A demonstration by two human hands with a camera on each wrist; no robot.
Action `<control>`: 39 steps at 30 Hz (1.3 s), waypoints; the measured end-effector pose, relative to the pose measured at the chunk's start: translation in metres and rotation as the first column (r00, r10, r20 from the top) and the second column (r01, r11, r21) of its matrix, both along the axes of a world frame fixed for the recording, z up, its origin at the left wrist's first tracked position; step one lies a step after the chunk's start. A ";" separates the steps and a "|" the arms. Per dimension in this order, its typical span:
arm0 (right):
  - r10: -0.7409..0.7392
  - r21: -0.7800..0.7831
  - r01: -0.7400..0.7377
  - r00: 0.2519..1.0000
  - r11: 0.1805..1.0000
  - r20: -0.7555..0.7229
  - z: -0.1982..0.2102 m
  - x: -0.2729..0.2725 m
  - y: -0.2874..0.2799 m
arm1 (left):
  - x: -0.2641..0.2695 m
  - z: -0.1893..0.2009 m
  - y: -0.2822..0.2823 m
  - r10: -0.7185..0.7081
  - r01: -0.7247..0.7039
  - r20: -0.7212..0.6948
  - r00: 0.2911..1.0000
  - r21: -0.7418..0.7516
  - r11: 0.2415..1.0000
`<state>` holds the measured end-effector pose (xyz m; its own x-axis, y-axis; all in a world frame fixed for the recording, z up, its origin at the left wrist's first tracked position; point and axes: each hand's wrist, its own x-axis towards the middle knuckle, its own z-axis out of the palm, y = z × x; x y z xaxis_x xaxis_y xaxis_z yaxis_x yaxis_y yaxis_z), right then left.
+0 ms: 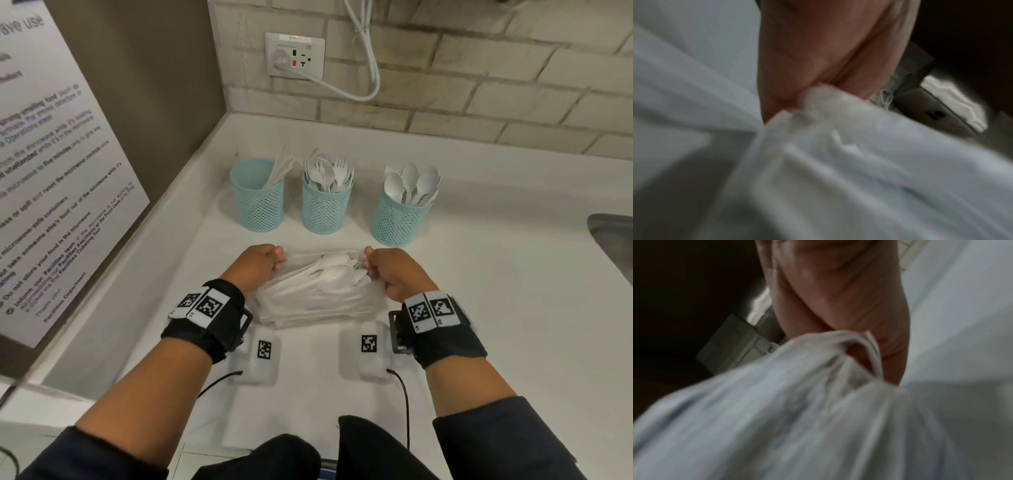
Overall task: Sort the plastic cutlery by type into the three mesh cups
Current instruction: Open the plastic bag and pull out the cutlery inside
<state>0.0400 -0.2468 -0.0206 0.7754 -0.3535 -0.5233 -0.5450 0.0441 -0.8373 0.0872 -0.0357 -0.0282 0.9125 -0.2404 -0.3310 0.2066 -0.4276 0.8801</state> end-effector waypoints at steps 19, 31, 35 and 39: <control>0.317 -0.035 -0.319 0.947 0.947 -0.055 0.021 -0.017 -0.017 | -0.011 0.023 0.014 -0.308 0.177 0.170 0.936 0.529 0.830; 0.335 0.030 -0.334 0.942 0.942 -0.034 0.024 -0.021 -0.016 | -0.021 0.024 -0.022 -0.594 0.455 0.031 0.804 0.610 0.649; 0.300 0.066 -0.298 0.954 0.952 -0.023 0.020 -0.020 -0.014 | -0.019 0.032 -0.026 -0.609 0.513 -0.070 0.790 0.618 0.596; 0.281 0.080 -0.279 0.959 0.957 -0.017 0.020 -0.020 -0.012 | -0.015 0.038 -0.025 -0.640 0.573 -0.148 0.754 0.625 0.530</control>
<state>0.0202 -0.2589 -0.0009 0.8224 -0.0821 -0.5629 -0.5675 -0.0504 -0.8218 0.0724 -0.0612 0.0096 0.6569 -0.5275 -0.5388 -0.3721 -0.8483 0.3767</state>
